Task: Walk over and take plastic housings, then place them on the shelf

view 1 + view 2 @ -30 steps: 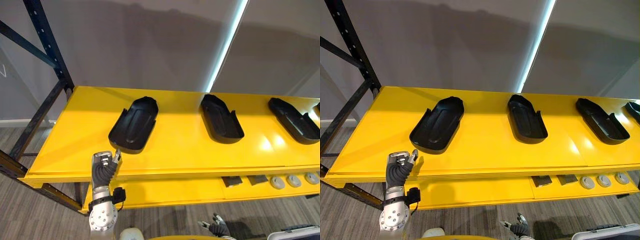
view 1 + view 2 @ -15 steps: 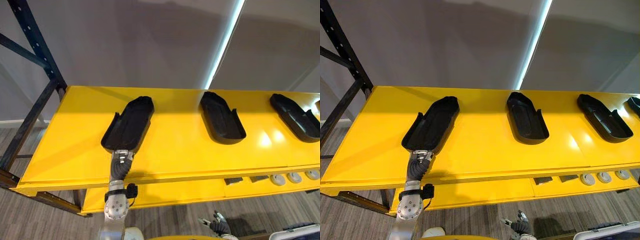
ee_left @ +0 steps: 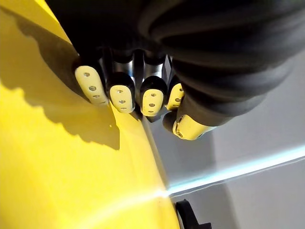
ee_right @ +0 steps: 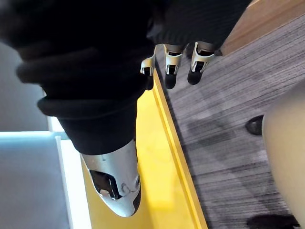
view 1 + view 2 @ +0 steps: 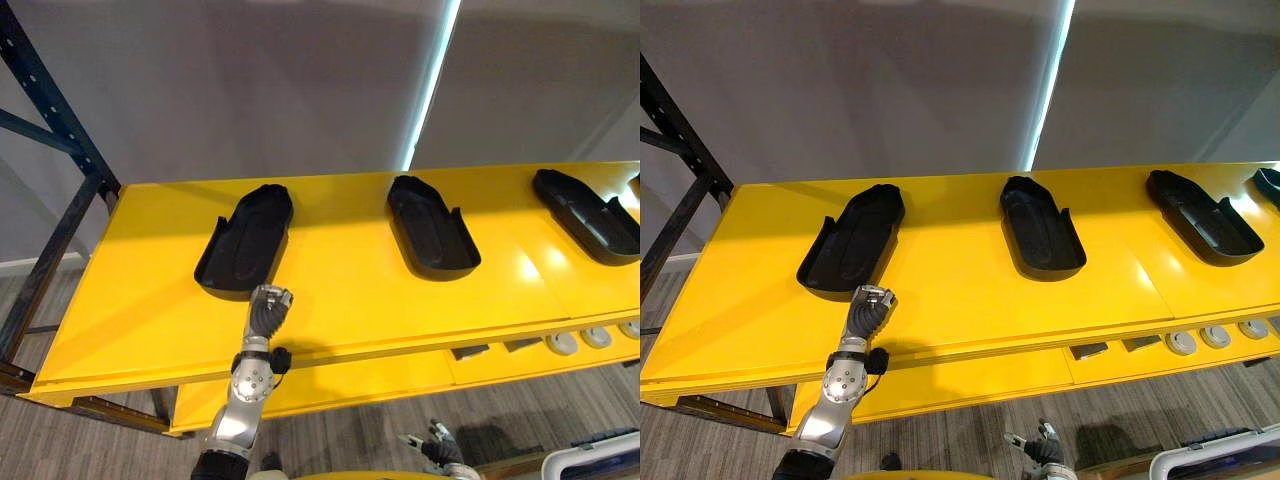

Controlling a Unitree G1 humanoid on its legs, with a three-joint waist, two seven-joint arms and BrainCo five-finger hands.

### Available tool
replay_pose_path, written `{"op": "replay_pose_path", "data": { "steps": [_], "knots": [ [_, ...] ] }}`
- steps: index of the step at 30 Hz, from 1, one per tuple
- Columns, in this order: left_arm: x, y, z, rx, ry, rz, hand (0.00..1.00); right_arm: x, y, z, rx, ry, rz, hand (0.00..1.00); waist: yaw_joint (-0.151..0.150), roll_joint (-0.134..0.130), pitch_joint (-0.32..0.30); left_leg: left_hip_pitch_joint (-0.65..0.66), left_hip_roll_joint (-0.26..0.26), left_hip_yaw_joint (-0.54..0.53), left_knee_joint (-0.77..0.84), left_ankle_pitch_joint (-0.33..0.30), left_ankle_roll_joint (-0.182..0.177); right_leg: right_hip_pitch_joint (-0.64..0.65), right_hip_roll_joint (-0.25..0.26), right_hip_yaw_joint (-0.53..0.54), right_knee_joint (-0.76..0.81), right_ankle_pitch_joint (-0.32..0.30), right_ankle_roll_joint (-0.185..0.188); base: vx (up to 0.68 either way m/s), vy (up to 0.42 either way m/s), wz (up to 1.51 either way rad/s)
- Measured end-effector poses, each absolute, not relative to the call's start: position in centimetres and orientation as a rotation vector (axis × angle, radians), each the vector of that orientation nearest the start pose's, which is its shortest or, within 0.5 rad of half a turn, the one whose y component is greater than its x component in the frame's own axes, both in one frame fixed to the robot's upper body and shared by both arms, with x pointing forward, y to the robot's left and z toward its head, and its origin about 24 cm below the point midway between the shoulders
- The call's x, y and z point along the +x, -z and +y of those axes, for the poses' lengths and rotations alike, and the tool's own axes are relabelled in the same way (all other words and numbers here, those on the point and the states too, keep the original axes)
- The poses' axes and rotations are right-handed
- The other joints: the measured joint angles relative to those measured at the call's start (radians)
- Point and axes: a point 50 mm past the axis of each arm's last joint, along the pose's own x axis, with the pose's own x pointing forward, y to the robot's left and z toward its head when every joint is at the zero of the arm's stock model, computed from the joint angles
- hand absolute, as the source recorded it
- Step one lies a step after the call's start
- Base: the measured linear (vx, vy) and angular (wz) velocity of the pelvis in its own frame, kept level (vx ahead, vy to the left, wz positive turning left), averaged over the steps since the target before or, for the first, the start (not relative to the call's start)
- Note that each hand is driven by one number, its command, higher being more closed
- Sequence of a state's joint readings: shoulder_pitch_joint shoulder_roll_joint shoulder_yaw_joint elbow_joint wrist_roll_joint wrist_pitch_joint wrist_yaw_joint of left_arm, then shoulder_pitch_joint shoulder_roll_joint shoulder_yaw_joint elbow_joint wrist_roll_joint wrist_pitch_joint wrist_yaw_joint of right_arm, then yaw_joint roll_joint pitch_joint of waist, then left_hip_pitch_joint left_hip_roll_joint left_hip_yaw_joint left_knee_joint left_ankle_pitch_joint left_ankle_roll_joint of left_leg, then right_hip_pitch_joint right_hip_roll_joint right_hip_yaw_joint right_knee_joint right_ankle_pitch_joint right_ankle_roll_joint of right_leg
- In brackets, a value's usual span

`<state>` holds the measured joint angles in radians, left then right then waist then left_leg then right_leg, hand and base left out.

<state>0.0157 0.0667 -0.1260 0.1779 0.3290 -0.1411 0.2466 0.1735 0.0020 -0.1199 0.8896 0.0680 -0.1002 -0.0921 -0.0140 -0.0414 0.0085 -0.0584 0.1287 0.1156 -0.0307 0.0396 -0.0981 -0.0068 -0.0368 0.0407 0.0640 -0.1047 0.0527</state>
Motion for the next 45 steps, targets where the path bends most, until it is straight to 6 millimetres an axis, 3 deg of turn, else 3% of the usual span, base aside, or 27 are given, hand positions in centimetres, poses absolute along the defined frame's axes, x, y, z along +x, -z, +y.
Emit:
{"op": "replay_pose_path", "data": {
  "steps": [8, 22, 25, 27, 29, 32, 34, 36, 40, 42, 43, 44, 45],
  "knots": [
    [24.7, -1.1, 14.4, 0.430, -0.075, -0.009, 1.00, 10.1, 15.1, -17.8, 0.075, 0.283, 0.947, 0.00, -0.025, -0.001, 0.000, 0.025, -0.026, 0.011, -0.055, 0.026, 0.019, 0.003, -0.017, 0.014, -0.024, 0.016, 0.017, -0.02, 0.015, -0.03],
    [24.3, -1.7, 14.5, 0.424, -0.082, -0.035, 1.00, 10.2, 15.3, -17.6, 0.078, 0.279, 0.961, 0.00, -0.028, -0.011, 0.002, 0.044, -0.033, -0.014, -0.064, 0.033, 0.019, 0.036, -0.022, -0.010, -0.037, 0.019, 0.019, 0.00, -0.002, 0.05],
    [23.4, -5.3, 14.2, 0.403, -0.094, -0.188, 1.00, 9.6, 15.5, -17.6, 0.077, 0.282, 0.979, 0.00, -0.024, -0.013, 0.003, 0.040, -0.033, -0.023, -0.063, 0.033, 0.019, 0.043, -0.022, -0.009, -0.033, 0.019, 0.020, 0.00, 0.004, 0.10],
    [22.3, -10.1, 14.3, 0.357, -0.116, -0.408, 1.00, 9.1, 15.7, -17.6, 0.078, 0.284, 1.000, 0.00, -0.019, -0.014, 0.004, 0.040, -0.033, -0.030, -0.063, 0.035, 0.019, 0.048, -0.022, -0.012, -0.032, 0.019, 0.020, -0.02, 0.001, 0.10],
    [21.2, -13.4, 14.7, 0.319, -0.153, -0.576, 1.00, 9.0, 15.7, -17.7, 0.077, 0.285, 1.003, 0.00, -0.010, -0.014, 0.005, 0.040, -0.032, -0.034, -0.056, 0.033, 0.019, 0.053, -0.021, -0.012, -0.032, 0.018, 0.020, -0.04, -0.002, 0.06],
    [19.0, -17.1, 17.3, 0.262, -0.328, -0.774, 1.00, 9.0, 15.7, -17.8, 0.081, 0.294, 1.002, 0.00, 0.003, -0.008, 0.014, 0.042, -0.033, -0.050, -0.064, 0.027, 0.019, 0.066, -0.020, -0.030, -0.024, 0.008, 0.025, -0.05, -0.011, 0.18],
    [17.5, -18.0, 19.5, 0.251, -0.466, -0.828, 1.00, 9.0, 15.7, -17.7, 0.084, 0.296, 0.997, 0.00, 0.006, -0.009, 0.023, 0.050, -0.036, -0.068, -0.064, 0.028, 0.018, 0.073, -0.023, -0.050, -0.003, -0.009, 0.025, -0.02, -0.018, 0.34],
    [15.7, -17.7, 22.5, 0.238, -0.652, -0.816, 1.00, 8.9, 15.6, -17.7, 0.097, 0.312, 0.992, 0.00, 0.029, -0.011, 0.023, 0.047, -0.040, -0.085, -0.055, 0.029, 0.020, 0.079, -0.027, -0.070, 0.010, -0.020, 0.023, 0.00, -0.014, 0.25],
    [13.0, -15.6, 26.1, 0.212, -0.877, -0.690, 1.00, 9.4, 15.3, -17.4, 0.106, 0.309, 0.965, 0.00, 0.035, -0.020, 0.029, 0.016, -0.044, -0.108, -0.021, 0.025, 0.024, 0.077, -0.035, -0.108, 0.010, -0.021, 0.024, 0.01, -0.006, 0.29],
    [12.6, -13.3, 27.3, 0.209, -0.926, -0.553, 1.00, 9.9, 15.0, -17.5, 0.104, 0.310, 0.947, 0.00, 0.042, -0.021, 0.029, 0.000, -0.045, -0.118, 0.002, 0.018, 0.026, 0.077, -0.039, -0.122, 0.015, -0.021, 0.024, -0.02, -0.003, 0.16],
    [12.6, -10.8, 28.0, 0.191, -0.940, -0.415, 1.00, 10.4, 14.7, -17.6, 0.102, 0.311, 0.925, 0.00, 0.059, -0.021, 0.029, -0.006, -0.046, -0.116, 0.020, 0.007, 0.029, 0.077, -0.040, -0.124, 0.020, -0.024, 0.025, -0.04, 0.003, 0.02],
    [12.6, -9.6, 28.3, 0.175, -0.940, -0.351, 1.00, 10.6, 14.7, -17.6, 0.100, 0.309, 0.918, 0.00, 0.060, -0.021, 0.030, -0.014, -0.048, -0.116, 0.028, 0.003, 0.029, 0.078, -0.041, -0.126, 0.023, -0.029, 0.026, -0.08, 0.006, 0.06],
    [12.5, -7.2, 28.6, 0.157, -0.939, -0.224, 1.00, 10.8, 14.5, -17.6, 0.095, 0.304, 0.911, 0.00, 0.060, -0.019, 0.031, -0.022, -0.053, -0.116, 0.050, -0.012, 0.026, 0.080, -0.043, -0.132, 0.031, -0.040, 0.024, -0.08, 0.008, 0.11]
  ]
}}
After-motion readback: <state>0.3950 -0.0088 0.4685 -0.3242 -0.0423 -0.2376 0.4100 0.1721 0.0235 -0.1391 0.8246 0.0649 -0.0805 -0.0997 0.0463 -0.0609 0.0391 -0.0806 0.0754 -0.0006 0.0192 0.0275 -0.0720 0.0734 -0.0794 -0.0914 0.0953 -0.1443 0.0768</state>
